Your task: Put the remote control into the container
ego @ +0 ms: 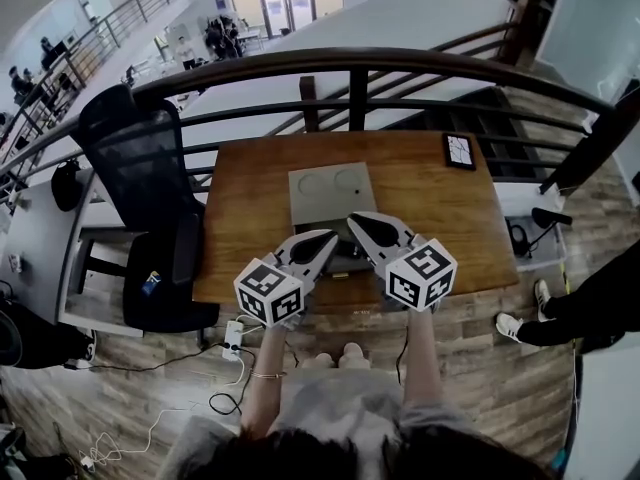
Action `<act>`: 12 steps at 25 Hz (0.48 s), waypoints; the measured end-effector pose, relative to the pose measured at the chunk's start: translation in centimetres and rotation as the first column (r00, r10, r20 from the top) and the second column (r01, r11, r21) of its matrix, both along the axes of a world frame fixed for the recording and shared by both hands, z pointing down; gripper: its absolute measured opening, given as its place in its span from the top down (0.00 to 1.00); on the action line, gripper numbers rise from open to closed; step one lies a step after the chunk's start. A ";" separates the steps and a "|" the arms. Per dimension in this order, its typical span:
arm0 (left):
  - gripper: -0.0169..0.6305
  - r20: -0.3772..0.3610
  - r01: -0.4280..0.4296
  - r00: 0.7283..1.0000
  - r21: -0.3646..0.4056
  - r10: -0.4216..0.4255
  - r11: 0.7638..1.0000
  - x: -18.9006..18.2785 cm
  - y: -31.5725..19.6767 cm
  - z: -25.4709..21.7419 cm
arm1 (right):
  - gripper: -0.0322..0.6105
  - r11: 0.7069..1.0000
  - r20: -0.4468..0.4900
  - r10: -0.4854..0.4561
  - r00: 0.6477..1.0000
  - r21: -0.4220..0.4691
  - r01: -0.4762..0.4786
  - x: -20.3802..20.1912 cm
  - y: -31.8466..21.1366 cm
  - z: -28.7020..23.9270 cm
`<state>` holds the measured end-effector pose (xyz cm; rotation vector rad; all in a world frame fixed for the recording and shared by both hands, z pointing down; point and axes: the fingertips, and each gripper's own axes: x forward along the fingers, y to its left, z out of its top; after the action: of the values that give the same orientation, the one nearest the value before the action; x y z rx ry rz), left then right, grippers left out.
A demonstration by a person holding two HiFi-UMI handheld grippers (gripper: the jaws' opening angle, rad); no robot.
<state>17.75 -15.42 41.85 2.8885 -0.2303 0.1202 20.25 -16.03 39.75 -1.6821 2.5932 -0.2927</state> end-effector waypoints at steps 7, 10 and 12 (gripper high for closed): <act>0.97 -0.011 0.010 1.000 0.020 -0.010 1.000 -0.1 -0.1 -0.8 | 0.91 1.000 -0.006 -0.010 1.000 0.009 0.010 0.1 -0.1 -0.2; 0.97 -0.008 0.012 1.000 0.024 -0.011 1.000 -0.1 -0.2 -1.0 | 0.91 1.000 -0.005 -0.016 1.000 0.012 0.016 0.0 -0.2 -0.2; 0.97 -0.007 0.010 1.000 0.025 -0.010 1.000 -0.1 -0.3 -1.0 | 0.91 1.000 -0.005 -0.021 1.000 0.011 0.021 0.0 -0.4 -0.2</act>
<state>17.62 -15.73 40.85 2.9119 -0.2463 0.1059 20.30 -16.41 39.59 -1.6555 2.6122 -0.2752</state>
